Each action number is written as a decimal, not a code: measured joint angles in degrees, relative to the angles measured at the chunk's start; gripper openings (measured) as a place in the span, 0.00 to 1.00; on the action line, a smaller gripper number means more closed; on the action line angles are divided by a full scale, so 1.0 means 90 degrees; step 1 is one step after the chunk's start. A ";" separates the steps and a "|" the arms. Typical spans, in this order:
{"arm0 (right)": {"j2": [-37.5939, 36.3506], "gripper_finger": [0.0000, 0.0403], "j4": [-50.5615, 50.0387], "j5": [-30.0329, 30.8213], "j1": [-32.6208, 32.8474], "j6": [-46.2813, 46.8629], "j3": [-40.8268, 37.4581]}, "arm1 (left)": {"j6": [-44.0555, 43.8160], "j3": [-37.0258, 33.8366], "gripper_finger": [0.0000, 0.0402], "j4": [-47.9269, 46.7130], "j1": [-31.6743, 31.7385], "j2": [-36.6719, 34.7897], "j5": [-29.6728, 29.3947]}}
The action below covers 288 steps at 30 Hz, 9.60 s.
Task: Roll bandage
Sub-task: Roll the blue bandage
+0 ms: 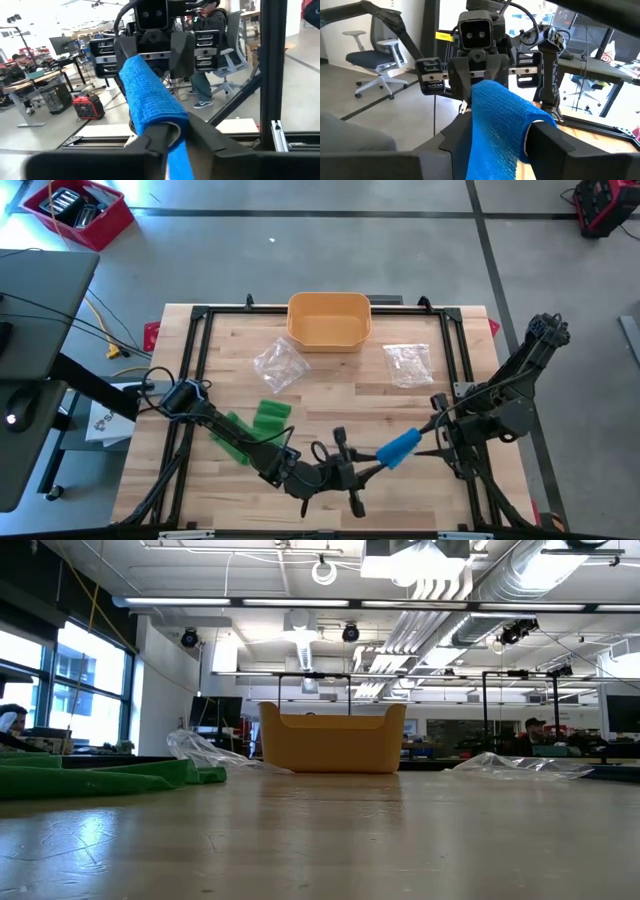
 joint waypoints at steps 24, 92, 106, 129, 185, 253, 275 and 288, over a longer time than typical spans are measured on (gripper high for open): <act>0.0009 0.40 -0.0137 -0.0240 0.0019 0.0023 -0.0002 | -0.0490 0.0000 0.33 0.0023 0.0014 0.0005 -0.1195; 0.0748 0.40 -0.2759 0.0708 0.0849 0.2918 -0.0017 | 0.0234 0.0005 0.03 0.0014 -0.0524 -0.0255 -0.1514; 0.1651 0.36 -0.1986 0.0779 0.0004 0.2472 -0.0015 | 0.0166 0.0002 0.03 -0.0018 -0.0607 -0.0250 -0.1439; 0.1849 0.28 -0.1009 -0.0885 -0.0643 0.1424 -0.0007 | -0.0121 0.0002 0.03 -0.0193 -0.0613 -0.0233 -0.1276; 0.1984 0.00 0.3230 0.3894 0.0605 -0.4005 -0.0007 | -0.0934 -0.1328 0.39 0.2392 -0.0905 -0.0155 0.1317; 0.1996 0.00 0.1237 -0.0015 0.1360 -0.4417 0.0447 | -0.3164 -0.1321 0.39 0.2328 -0.0051 0.0665 0.1172; 0.2917 0.32 -0.0232 -0.0611 0.1001 -0.3026 0.0447 | -0.1995 -0.1314 0.12 0.2090 -0.0172 0.0660 -0.0290; 0.2948 0.46 0.0151 0.0031 0.1239 -0.2617 0.0449 | -0.0774 -0.1314 0.03 0.2202 -0.0456 0.0607 -0.1419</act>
